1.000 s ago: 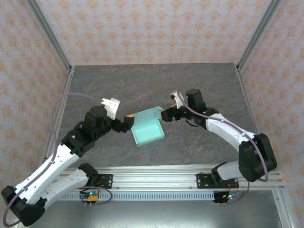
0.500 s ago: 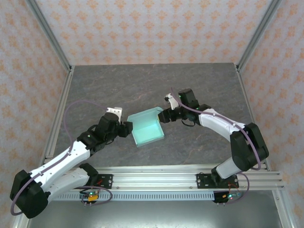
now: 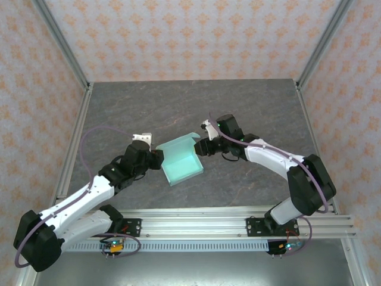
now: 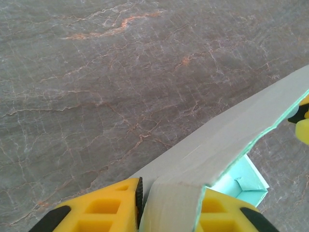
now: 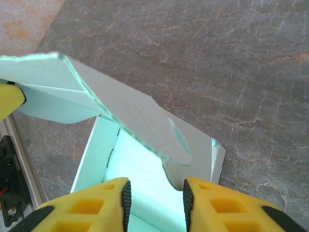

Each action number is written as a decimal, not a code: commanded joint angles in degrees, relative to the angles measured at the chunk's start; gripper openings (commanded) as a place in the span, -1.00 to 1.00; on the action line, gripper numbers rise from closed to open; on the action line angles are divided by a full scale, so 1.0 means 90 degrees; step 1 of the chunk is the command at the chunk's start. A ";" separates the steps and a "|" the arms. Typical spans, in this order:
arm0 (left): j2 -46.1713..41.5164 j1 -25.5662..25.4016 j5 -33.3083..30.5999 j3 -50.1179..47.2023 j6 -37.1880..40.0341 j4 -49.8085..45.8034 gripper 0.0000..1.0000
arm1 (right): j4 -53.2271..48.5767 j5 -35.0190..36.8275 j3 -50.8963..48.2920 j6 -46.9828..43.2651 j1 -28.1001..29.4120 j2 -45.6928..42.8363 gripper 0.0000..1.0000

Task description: Fold the paper box

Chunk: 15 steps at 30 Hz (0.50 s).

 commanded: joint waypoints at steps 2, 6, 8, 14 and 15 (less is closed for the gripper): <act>0.0173 0.0020 -0.0208 -0.0122 -0.0462 0.0441 -0.63 | 0.0352 0.0500 -0.0150 0.0350 0.0248 -0.0173 -0.32; 0.0373 0.0020 -0.0225 -0.0047 -0.0369 0.0692 -0.66 | 0.0523 0.0864 -0.0242 0.0519 0.0350 -0.0301 -0.38; 0.0521 0.0021 -0.0221 0.0096 -0.0251 0.0723 -0.65 | 0.0606 0.1149 -0.0333 0.0618 0.0351 -0.0381 -0.43; 0.1103 0.0031 -0.0348 0.0609 0.0242 0.0705 -0.64 | 0.1012 0.1667 -0.0712 0.0745 0.0353 -0.0599 -0.57; 0.1207 0.0028 -0.0292 0.0672 0.0238 0.0748 -0.64 | 0.1074 0.1695 -0.0766 0.0768 0.0358 -0.0623 -0.58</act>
